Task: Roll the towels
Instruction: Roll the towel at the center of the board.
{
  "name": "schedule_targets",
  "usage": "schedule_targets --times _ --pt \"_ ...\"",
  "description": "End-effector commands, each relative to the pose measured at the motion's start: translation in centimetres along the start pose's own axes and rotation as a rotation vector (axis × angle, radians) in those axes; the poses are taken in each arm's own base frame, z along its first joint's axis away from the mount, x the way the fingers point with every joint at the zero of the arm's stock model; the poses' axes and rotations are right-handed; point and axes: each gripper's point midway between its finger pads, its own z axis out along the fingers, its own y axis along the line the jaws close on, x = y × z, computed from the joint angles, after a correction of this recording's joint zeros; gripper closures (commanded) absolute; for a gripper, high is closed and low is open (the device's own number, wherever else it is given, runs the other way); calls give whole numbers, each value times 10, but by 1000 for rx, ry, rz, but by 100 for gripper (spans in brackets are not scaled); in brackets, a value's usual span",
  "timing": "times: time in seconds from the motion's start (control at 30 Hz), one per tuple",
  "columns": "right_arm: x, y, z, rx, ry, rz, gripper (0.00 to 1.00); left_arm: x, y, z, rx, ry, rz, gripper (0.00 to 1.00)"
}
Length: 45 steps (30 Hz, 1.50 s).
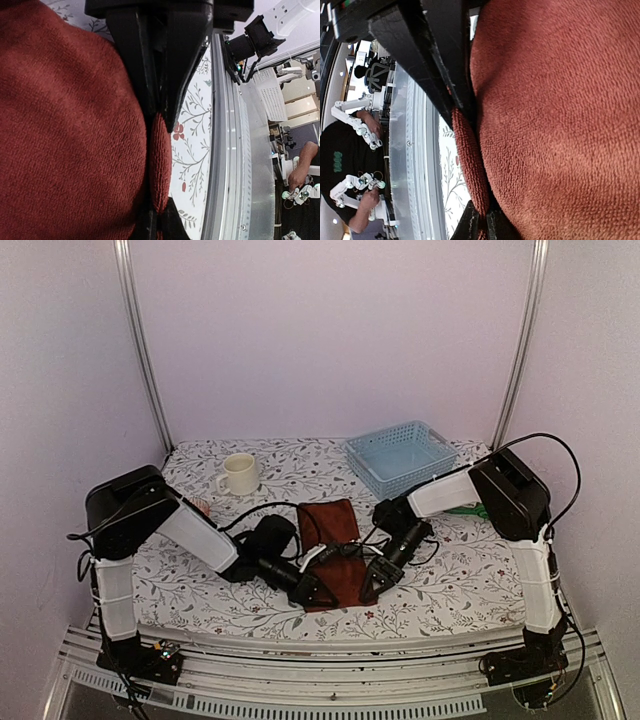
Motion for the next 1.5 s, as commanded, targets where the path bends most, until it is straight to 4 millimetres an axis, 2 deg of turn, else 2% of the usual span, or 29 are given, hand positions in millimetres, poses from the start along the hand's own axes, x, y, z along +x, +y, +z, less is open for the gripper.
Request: schedule_targets --times 0.0,0.13,0.2,0.33,0.43,0.63,0.73,0.87,0.97,1.27,1.47 --pt "10 -15 -3 46 48 103 88 14 9 5 36 69 -150 100" --pt "-2 9 -22 72 13 8 67 20 23 8 -5 107 -247 100" --pt "-7 21 -36 126 -6 -56 62 24 28 9 -29 129 -293 100" --pt "-13 44 -59 246 -42 -176 59 29 39 8 -112 159 -421 100" --pt "-16 50 -73 374 -74 -283 60 32 42 9 -126 170 -521 100" --pt "-17 48 -62 616 -7 -471 62 32 40 8 -137 150 -651 100" --pt "-20 48 -44 681 38 -572 62 23 37 5 -142 127 -664 100" --pt "-23 39 -25 712 80 -628 62 13 33 4 -147 124 -661 100" --pt "-26 32 -15 722 104 -650 61 15 35 5 -162 152 -667 100" --pt "-27 12 -1 769 152 -691 60 15 35 7 -168 161 -680 100" --pt "-15 -1 5 774 196 -692 60 13 36 7 -177 171 -670 100"
